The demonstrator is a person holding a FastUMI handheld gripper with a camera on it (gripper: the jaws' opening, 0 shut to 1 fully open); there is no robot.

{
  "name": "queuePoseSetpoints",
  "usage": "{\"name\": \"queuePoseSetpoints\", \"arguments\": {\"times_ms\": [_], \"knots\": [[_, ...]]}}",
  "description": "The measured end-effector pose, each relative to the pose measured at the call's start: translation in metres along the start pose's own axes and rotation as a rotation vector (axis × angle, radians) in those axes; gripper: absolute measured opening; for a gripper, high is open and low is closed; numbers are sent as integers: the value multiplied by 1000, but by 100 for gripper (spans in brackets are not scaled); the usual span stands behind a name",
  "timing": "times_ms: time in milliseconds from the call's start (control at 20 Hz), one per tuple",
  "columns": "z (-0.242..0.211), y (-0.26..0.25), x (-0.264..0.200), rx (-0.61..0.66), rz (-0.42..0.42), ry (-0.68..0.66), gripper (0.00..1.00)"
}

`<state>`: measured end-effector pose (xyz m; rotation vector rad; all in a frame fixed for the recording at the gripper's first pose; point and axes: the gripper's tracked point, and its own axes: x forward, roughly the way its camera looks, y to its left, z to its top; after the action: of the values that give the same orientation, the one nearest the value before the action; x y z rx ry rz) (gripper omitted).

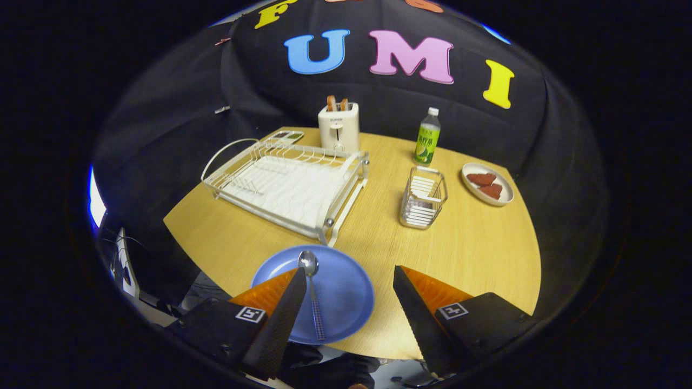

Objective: Take the plate from the dish rack, then take the spoon from the basket and place it into the plate.

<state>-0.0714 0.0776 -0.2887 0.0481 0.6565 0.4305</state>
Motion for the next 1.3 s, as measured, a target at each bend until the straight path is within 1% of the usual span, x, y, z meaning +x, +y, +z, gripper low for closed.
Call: {"name": "queuePoseSetpoints", "arguments": {"times_ms": [300, 550, 650, 800, 950, 1300], "knots": [[118, -21, -50, -63, -100, -251, 97], [201, -27, -97, -53, -137, -433, 98], [226, -32, -117, -55, -160, -501, 98], [250, -36, -141, -48, -196, -590, 98], [262, -42, -158, -42, -222, -648, 98], [259, -52, -157, -16, -237, -634, 98]]}}
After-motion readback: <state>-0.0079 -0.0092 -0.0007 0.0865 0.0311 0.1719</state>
